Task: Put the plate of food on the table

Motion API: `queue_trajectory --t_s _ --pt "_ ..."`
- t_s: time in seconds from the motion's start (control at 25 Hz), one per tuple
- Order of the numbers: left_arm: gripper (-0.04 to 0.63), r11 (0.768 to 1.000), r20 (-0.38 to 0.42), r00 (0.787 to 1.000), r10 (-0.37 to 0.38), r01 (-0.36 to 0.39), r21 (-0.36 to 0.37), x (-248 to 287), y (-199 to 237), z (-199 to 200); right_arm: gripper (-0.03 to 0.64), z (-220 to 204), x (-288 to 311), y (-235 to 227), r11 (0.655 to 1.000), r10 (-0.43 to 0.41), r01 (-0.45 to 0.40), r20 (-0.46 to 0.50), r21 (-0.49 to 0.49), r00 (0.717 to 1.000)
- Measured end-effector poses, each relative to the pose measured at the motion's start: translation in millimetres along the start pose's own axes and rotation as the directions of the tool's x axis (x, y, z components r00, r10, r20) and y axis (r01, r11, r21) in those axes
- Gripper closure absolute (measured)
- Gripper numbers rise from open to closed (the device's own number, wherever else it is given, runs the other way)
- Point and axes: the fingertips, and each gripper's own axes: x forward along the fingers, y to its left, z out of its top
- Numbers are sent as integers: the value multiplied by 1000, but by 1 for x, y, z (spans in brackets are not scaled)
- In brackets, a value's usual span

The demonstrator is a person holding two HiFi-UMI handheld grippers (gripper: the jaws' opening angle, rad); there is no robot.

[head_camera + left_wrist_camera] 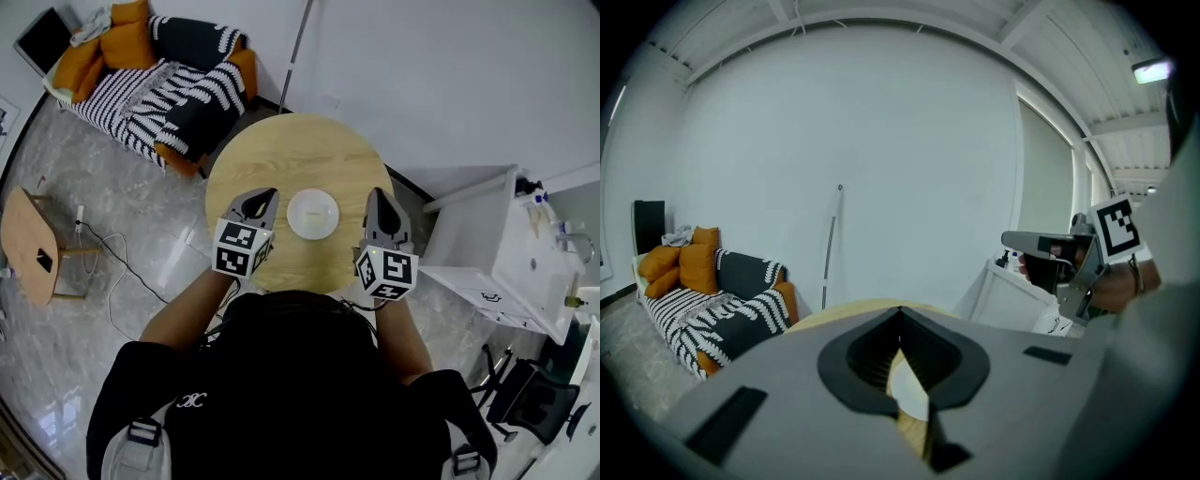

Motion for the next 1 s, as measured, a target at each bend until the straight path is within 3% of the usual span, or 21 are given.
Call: queue_trajectory --t_s 0.4,1.0 --pt "588 1000 -2 1000 -12 12 6 3 -6 1 611 -27 3 -5 999 6 -3 -79 38 997" --pt "588 1000 -18 1000 -5 5 2 -1 -9 -4 611 -34 3 5 999 43 -40 -97 34 994"
